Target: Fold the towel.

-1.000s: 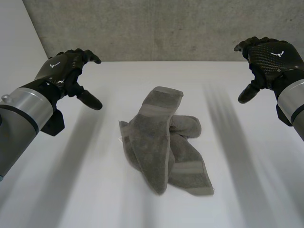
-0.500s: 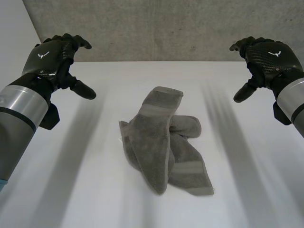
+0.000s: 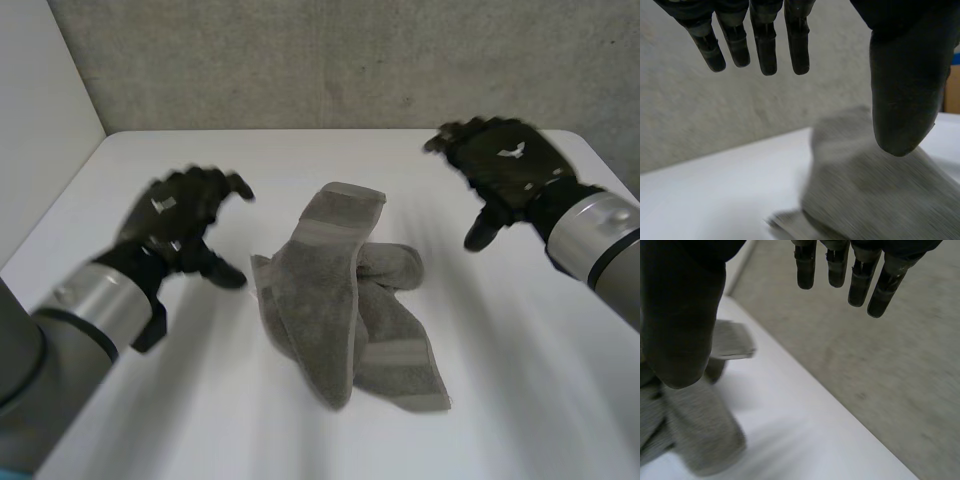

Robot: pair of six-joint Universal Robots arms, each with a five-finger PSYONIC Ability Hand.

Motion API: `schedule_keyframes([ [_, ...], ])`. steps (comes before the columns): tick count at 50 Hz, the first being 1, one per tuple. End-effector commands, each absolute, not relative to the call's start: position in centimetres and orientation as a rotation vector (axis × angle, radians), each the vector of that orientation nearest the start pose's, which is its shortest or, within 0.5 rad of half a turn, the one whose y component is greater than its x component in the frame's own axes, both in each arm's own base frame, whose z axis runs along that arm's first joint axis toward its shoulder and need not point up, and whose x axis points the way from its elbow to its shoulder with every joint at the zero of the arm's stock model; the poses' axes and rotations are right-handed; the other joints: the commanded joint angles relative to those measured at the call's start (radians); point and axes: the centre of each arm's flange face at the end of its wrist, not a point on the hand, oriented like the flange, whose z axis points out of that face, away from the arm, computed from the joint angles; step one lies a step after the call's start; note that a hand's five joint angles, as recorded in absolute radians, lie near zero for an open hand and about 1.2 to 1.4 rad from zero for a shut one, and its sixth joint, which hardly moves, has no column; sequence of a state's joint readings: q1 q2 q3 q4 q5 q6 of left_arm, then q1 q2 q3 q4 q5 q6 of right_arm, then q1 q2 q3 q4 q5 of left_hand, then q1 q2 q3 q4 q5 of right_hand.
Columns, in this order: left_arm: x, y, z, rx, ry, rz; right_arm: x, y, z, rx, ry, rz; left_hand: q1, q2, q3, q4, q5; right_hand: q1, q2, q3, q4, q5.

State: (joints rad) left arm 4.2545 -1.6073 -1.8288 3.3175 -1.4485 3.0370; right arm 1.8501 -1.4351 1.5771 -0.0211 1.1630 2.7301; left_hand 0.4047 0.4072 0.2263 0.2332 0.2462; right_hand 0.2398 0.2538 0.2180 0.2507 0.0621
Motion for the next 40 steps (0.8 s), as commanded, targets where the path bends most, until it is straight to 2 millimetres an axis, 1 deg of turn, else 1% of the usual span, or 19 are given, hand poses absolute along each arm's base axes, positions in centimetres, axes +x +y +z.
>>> schedule_keyframes([
  [1, -27.0, -20.5, 18.8, 0.683, 2.766, -2.180, 27.6, -24.3, 23.6, -1.375, 1.775, -1.813, 0.011, 0.009, -0.052, -0.059, -0.005, -0.065, -0.079, -0.043, -0.076, -0.062],
  [8, -27.9, -22.7, 15.2, 0.657, 2.815, -2.060, 30.9, -24.5, 21.2, -1.428, 1.786, -1.763, 0.003, 0.000, -0.052, -0.059, -0.013, -0.065, -0.079, -0.043, -0.076, -0.062],
  [10, -28.0, -23.2, 14.8, 0.648, 2.817, -2.044, 32.4, -25.0, 20.2, -1.445, 1.797, -1.766, 0.003, 0.000, -0.052, -0.059, -0.013, -0.065, -0.079, -0.043, -0.076, -0.062],
  [14, -28.2, -23.7, 14.2, 0.636, 2.817, -2.031, 33.5, -26.0, 18.9, -1.450, 1.804, -1.765, 0.003, 0.000, -0.052, -0.059, -0.013, -0.065, -0.079, -0.043, -0.076, -0.062],
  [16, -28.3, -23.9, 13.8, 0.632, 2.820, -2.018, 34.6, -27.0, 17.9, -1.442, 1.775, -1.793, 0.003, 0.000, -0.052, -0.059, -0.013, 0.225, 0.211, -0.043, -0.076, 0.228],
  [17, -28.3, -23.9, 13.8, 0.632, 2.820, -2.018, 34.6, -27.0, 17.9, -1.442, 1.774, -1.793, 0.003, 0.000, -0.052, -0.059, -0.013, 0.227, 0.213, -0.043, -0.076, 0.230],
  [18, -28.3, -23.9, 13.6, 0.634, 2.823, -2.013, 35.3, -27.1, 17.6, -1.446, 1.743, -1.815, 0.003, 0.000, -0.052, -0.059, -0.013, 0.494, 0.480, -0.043, -0.076, 0.497],
  [19, -28.3, -23.9, 13.6, 0.634, 2.823, -2.013, 35.3, -27.1, 17.6, -1.446, 1.742, -1.815, 0.003, 0.000, -0.052, -0.059, -0.013, 0.497, 0.483, -0.043, -0.076, 0.500],
  [21, -28.4, -24.0, 13.6, 0.642, 2.816, -2.015, 35.9, -27.7, 17.1, -1.428, 1.704, -1.876, 0.000, -0.003, -0.052, -0.059, -0.016, 1.031, 1.017, -0.043, -0.076, 1.034],
  [23, -28.4, -24.0, 13.6, 0.655, 2.808, -2.014, 35.8, -27.9, 17.1, -1.421, 1.697, -1.894, 0.000, -0.003, -0.052, -0.059, -0.016, 1.155, 1.141, -0.043, -0.076, 1.158],
  [28, -28.4, -23.9, 13.6, 0.709, 2.770, -2.010, 34.4, -27.8, 18.2, -1.386, 1.748, -1.913, -0.006, -0.009, -0.052, -0.059, -0.022, 1.156, 1.142, -0.043, -0.076, 1.160],
  [29, -28.4, -23.9, 13.7, 0.722, 2.760, -2.011, 32.6, -28.5, 18.7, -1.362, 1.804, -1.932, -0.009, -0.012, -0.052, -0.059, -0.025, 1.156, 1.142, -0.043, -0.076, 1.160],
  [30, -28.4, -23.9, 13.7, 0.723, 2.760, -2.011, 32.6, -28.5, 18.7, -1.362, 1.805, -1.932, -0.009, -0.012, -0.052, -0.059, -0.025, 1.156, 1.142, -0.043, -0.076, 1.160],
  [31, -28.5, -23.8, 13.7, 0.734, 2.753, -2.011, 30.2, -29.6, 19.0, -1.326, 1.889, -1.948, -0.009, -0.012, -0.052, -0.059, -0.025, 1.156, 1.142, -0.043, -0.076, 1.160],
  [32, -28.5, -23.7, 13.7, 0.743, 2.751, -2.011, 30.2, -29.6, 19.0, -1.326, 1.890, -1.948, -0.018, -0.020, -0.052, -0.059, -0.034, 1.156, 1.142, -0.043, -0.076, 1.160],
  [33, -28.5, -23.7, 13.7, 0.743, 2.751, -2.011, 27.8, -30.4, 19.1, -1.287, 1.979, -1.947, -0.018, -0.021, -0.052, -0.059, -0.034, 1.156, 1.142, -0.043, -0.076, 1.160],
  [34, -28.7, -23.6, 13.7, 0.755, 2.750, -2.014, 27.7, -30.4, 19.1, -1.287, 1.979, -1.947, -0.018, -0.021, -0.052, -0.059, -0.034, 1.156, 1.142, -0.043, -0.076, 1.160],
  [36, -28.9, -23.4, 13.8, 0.766, 2.748, -2.019, 24.1, -30.7, 18.7, -1.227, 2.113, -1.922, -0.018, -0.021, -0.052, -0.059, -0.034, 1.156, 1.142, -0.043, -0.076, 1.160],
  [40, -29.4, -23.0, 13.9, 0.797, 2.742, -2.041, 22.0, -30.8, 18.1, -1.184, 2.195, -1.894, -0.018, -0.021, -0.052, -0.059, -0.034, 1.156, 1.142, -0.043, -0.076, 1.160],
])
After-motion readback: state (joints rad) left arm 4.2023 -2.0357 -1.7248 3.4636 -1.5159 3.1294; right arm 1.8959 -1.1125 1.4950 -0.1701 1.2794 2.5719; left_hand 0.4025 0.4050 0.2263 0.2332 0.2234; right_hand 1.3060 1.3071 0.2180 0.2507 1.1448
